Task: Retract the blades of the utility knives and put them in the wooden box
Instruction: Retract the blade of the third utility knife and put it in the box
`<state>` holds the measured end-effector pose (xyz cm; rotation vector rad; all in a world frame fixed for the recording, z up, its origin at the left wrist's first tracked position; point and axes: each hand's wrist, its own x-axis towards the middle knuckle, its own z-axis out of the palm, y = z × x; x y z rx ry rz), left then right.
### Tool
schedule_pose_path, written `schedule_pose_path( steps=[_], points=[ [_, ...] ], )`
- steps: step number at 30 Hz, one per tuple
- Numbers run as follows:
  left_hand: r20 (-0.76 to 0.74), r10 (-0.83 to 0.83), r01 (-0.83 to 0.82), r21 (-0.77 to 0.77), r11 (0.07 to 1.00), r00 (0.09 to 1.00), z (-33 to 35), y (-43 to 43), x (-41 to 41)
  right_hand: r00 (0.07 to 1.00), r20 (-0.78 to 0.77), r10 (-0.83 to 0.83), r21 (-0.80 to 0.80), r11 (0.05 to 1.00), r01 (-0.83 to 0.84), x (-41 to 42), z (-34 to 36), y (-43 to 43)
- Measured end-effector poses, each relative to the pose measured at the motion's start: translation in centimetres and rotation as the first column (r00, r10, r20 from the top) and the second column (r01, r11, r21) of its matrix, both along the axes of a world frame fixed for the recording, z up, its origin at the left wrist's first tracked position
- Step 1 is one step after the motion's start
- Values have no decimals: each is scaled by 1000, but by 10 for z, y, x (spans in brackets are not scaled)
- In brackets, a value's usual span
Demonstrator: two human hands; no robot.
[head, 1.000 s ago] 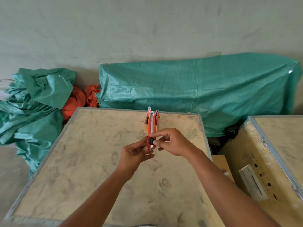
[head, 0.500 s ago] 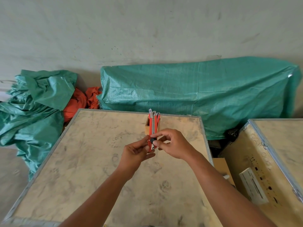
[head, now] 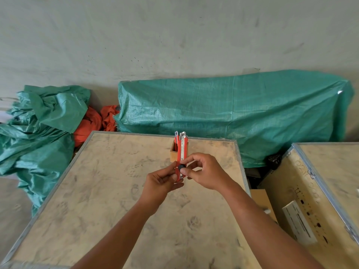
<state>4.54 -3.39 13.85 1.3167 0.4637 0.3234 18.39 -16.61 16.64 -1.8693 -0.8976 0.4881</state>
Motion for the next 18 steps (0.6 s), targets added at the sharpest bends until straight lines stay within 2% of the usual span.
schedule_pose_path(
  steps=[5,9,18],
  points=[
    [-14,-17,17,20,1000,1000,-1,3,3,996,40,-85,20,996,84,0,-7,3],
    [-50,-17,18,17,1000,999,-9,7,6,992,-87,-93,67,993,99,9,-11,6],
    [-169,-55,67,66,996,984,-25,27,48,977,-163,-136,53,988,147,66,-13,28]
  ],
)
